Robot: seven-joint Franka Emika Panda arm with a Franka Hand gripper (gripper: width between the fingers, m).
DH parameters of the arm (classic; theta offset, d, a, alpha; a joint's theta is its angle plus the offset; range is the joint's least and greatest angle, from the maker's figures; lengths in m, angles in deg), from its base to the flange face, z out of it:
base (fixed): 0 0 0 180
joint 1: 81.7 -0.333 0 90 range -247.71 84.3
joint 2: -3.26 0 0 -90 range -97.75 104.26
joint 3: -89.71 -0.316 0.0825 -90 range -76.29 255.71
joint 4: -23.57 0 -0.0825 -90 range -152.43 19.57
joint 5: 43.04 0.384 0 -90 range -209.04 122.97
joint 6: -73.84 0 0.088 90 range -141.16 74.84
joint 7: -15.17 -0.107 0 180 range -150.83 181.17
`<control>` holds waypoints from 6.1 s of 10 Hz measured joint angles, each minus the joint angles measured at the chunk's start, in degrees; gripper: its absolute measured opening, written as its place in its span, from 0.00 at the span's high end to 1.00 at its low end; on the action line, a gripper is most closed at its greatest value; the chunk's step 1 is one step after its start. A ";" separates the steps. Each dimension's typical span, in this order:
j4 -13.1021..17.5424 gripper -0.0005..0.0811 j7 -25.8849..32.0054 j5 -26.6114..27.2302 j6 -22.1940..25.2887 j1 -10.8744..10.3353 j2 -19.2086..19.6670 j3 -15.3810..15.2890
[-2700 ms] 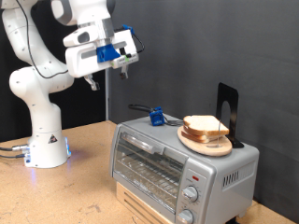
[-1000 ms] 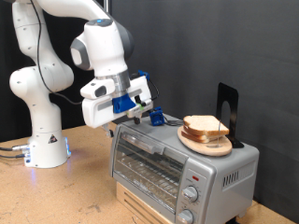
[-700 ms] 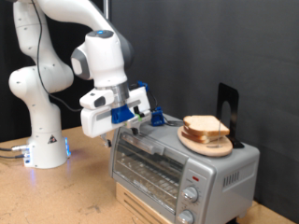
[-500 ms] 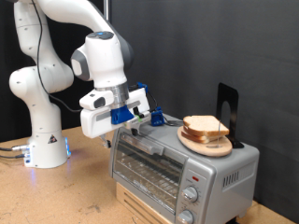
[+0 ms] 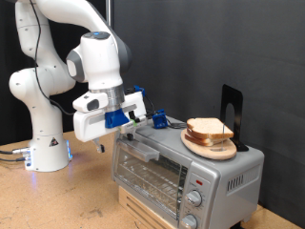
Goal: Make a piece of toast with the oven
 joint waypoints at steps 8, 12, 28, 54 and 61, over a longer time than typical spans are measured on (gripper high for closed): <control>4.04 0.00 -3.61 -0.29 -2.39 3.70 8.33 0.64; 7.01 0.00 0.12 3.72 -3.89 3.91 12.19 0.65; 4.08 0.00 2.54 -0.25 -0.23 7.80 9.93 1.16; 4.04 0.00 15.39 7.44 -4.33 9.74 13.85 2.71; 3.46 0.00 28.23 21.77 -7.39 10.76 15.81 2.75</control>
